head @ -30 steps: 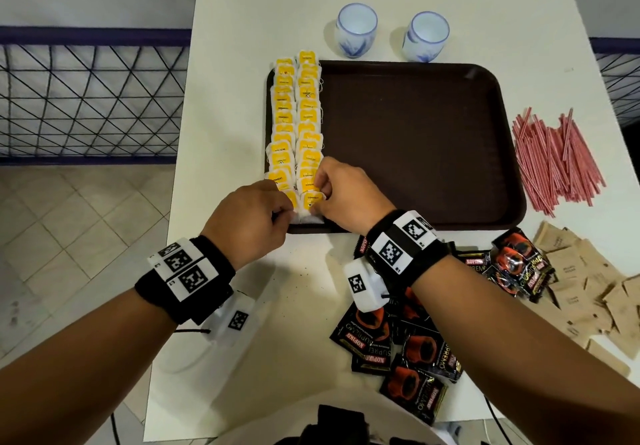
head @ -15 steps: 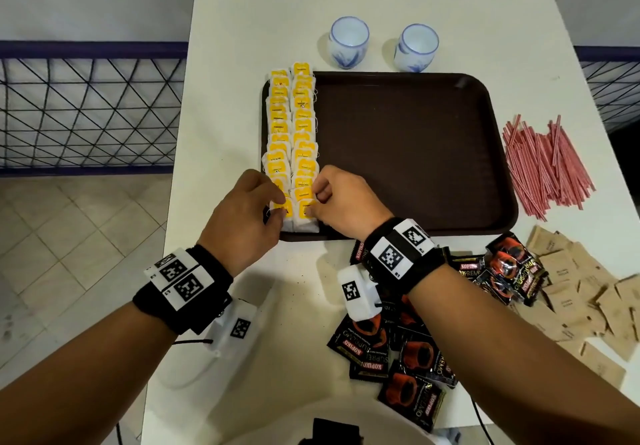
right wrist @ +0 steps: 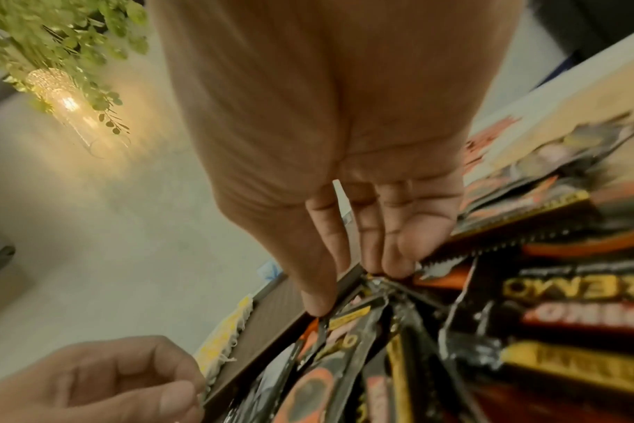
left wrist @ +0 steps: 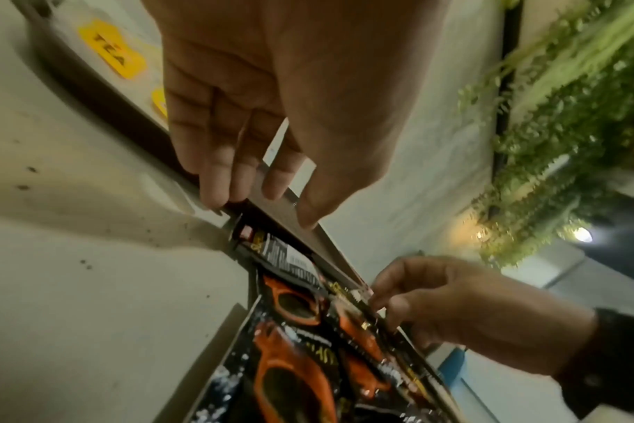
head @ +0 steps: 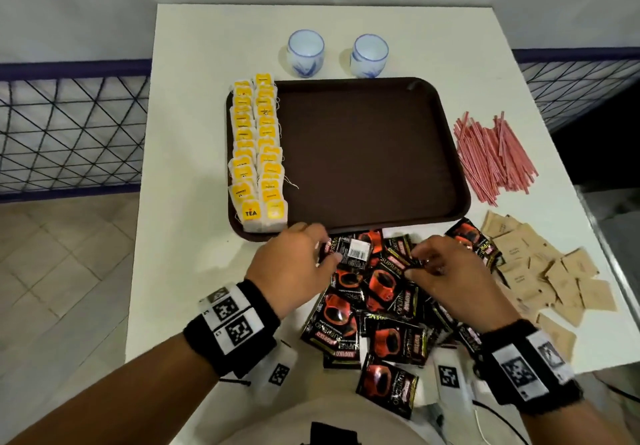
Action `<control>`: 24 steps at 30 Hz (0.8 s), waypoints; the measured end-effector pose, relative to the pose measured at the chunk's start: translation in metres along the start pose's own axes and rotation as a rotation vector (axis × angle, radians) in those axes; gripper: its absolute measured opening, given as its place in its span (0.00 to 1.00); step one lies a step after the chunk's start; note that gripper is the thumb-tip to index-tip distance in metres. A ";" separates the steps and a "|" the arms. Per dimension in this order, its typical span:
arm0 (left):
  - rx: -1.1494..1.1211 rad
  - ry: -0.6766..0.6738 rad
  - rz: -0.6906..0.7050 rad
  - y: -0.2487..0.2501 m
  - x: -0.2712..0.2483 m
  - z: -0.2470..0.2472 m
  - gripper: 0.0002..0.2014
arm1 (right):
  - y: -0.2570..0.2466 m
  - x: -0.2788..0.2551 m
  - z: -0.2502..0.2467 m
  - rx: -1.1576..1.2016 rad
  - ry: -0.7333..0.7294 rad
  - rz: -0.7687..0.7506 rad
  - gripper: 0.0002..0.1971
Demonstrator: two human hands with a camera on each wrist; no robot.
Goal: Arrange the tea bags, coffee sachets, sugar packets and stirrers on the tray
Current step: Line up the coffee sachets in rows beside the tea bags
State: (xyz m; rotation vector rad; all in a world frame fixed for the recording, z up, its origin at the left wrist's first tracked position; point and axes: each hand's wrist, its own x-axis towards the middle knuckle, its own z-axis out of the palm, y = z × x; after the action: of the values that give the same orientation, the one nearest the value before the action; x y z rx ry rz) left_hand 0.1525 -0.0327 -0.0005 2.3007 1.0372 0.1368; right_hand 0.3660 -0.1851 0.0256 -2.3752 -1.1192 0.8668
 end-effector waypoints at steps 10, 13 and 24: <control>0.154 -0.317 0.317 0.036 0.019 0.021 0.28 | 0.036 -0.001 -0.028 -0.019 0.127 -0.043 0.12; 0.115 -0.332 0.320 0.051 0.019 0.023 0.29 | 0.044 -0.004 -0.033 -0.010 0.094 -0.048 0.14; 0.452 -0.555 0.429 0.112 0.063 0.041 0.52 | 0.072 0.013 -0.040 -0.088 -0.103 -0.112 0.29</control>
State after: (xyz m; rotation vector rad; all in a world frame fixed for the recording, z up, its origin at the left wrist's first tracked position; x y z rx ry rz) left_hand 0.2819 -0.0649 0.0207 2.6977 0.3018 -0.5923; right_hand 0.4389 -0.2223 0.0101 -2.3346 -1.3431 0.9279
